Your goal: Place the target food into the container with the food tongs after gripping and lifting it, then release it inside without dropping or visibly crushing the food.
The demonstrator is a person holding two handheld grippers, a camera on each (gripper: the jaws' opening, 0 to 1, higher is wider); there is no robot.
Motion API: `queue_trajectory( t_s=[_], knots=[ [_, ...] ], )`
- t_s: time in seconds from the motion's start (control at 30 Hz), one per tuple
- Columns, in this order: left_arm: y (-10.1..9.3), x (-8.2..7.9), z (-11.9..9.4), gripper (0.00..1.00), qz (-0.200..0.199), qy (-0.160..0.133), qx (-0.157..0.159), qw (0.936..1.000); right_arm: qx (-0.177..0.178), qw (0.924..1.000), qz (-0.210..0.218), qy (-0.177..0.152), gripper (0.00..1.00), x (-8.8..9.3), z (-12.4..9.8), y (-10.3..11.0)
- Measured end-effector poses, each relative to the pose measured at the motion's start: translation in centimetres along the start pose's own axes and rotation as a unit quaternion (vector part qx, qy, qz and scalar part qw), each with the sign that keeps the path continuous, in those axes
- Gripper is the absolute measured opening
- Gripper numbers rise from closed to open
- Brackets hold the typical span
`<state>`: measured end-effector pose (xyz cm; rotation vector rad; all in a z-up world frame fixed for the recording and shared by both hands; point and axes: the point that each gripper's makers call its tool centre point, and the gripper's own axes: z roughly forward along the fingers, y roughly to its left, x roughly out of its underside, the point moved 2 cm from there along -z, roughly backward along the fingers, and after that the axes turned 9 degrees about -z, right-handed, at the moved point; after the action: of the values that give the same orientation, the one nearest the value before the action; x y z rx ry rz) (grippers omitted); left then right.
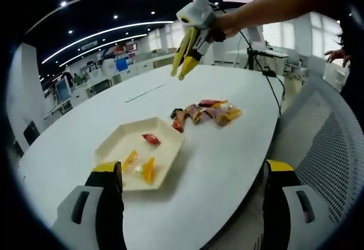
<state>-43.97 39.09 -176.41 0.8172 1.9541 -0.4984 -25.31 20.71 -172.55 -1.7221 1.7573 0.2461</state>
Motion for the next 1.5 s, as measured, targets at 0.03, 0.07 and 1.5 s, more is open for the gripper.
queue_trajectory(
  t_s=[0.03, 0.07, 1.5],
  knots=[
    [0.0, 0.1, 0.0, 0.99, 0.001, 0.002, 0.001, 1.0, -0.003, 1.0, -0.001, 0.003, 0.27, 0.5, 0.5, -0.1],
    [-0.1, 0.1, 0.0, 0.99, 0.001, 0.004, 0.002, 1.0, -0.005, 1.0, -0.002, 0.006, 0.27, 1.0, 0.9, -0.2],
    [0.4, 1.6, 0.5, 0.99, -0.012, 0.043, -0.007, 0.999, -0.034, 0.9964, 0.059, 0.051, 0.2, 5.2, 6.8, 0.0]
  ],
)
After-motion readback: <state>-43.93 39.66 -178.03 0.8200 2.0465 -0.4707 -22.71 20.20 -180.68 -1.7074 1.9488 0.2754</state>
